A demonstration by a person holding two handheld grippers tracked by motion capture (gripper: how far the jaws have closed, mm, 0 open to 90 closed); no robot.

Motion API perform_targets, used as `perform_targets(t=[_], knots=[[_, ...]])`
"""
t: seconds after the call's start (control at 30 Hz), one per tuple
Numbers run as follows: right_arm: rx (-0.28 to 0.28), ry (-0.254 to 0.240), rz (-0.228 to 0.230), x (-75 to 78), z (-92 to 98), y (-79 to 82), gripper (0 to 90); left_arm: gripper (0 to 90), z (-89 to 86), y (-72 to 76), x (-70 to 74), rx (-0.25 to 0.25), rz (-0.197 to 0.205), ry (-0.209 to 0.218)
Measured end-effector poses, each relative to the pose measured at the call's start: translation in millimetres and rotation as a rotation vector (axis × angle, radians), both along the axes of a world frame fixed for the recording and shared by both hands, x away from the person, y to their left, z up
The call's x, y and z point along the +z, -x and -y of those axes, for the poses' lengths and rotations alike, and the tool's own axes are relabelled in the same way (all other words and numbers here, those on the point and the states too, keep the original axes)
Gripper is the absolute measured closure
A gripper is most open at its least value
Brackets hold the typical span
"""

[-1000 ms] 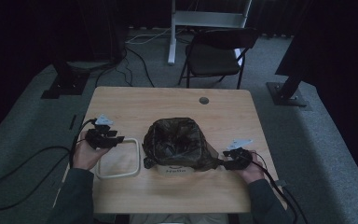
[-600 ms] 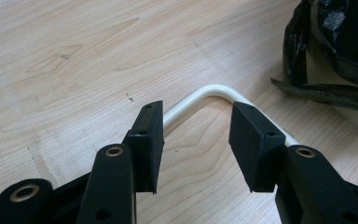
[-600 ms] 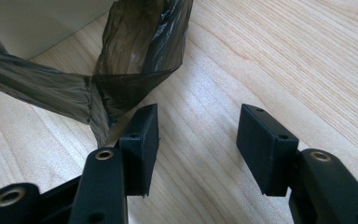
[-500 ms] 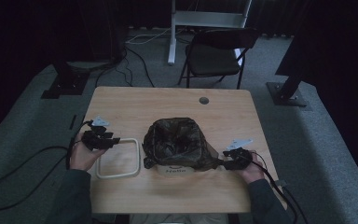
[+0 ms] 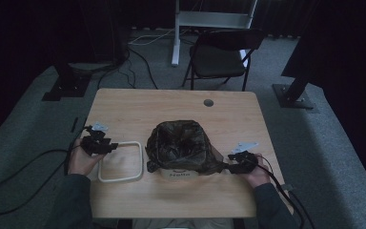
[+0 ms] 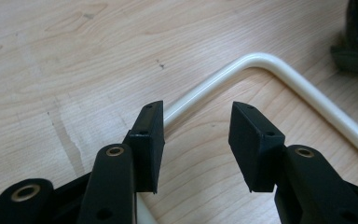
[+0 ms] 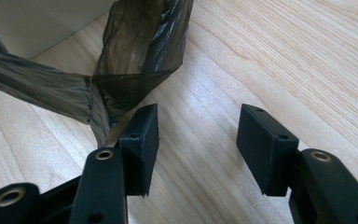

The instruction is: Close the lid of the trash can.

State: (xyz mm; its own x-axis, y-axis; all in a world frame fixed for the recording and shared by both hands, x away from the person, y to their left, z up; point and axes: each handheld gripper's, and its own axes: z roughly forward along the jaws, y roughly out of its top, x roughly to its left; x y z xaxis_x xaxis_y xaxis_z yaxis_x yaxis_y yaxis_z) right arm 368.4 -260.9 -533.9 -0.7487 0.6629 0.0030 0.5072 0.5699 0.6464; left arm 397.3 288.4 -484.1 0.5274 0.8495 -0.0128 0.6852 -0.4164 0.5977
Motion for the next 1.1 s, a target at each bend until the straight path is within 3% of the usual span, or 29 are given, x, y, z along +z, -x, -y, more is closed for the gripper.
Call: perform_targets(t=[0.57, 0.73, 1.1], knots=[[0.0, 0.0, 0.0, 0.0, 0.0, 0.0, 48.0, 57.1, -19.2, -3.7, -17.4, 0.059, -0.034, -0.022], [0.0, 0.0, 0.0, 0.0, 0.1, 0.0, 48.0, 59.2, -24.5, -4.0, -20.0, 0.073, -0.041, 0.002], [-0.001, -0.001, 0.001, -0.1, 0.0, 0.1, 48.0, 59.9, -28.4, -8.2, -26.0, 0.091, -0.054, -0.02]])
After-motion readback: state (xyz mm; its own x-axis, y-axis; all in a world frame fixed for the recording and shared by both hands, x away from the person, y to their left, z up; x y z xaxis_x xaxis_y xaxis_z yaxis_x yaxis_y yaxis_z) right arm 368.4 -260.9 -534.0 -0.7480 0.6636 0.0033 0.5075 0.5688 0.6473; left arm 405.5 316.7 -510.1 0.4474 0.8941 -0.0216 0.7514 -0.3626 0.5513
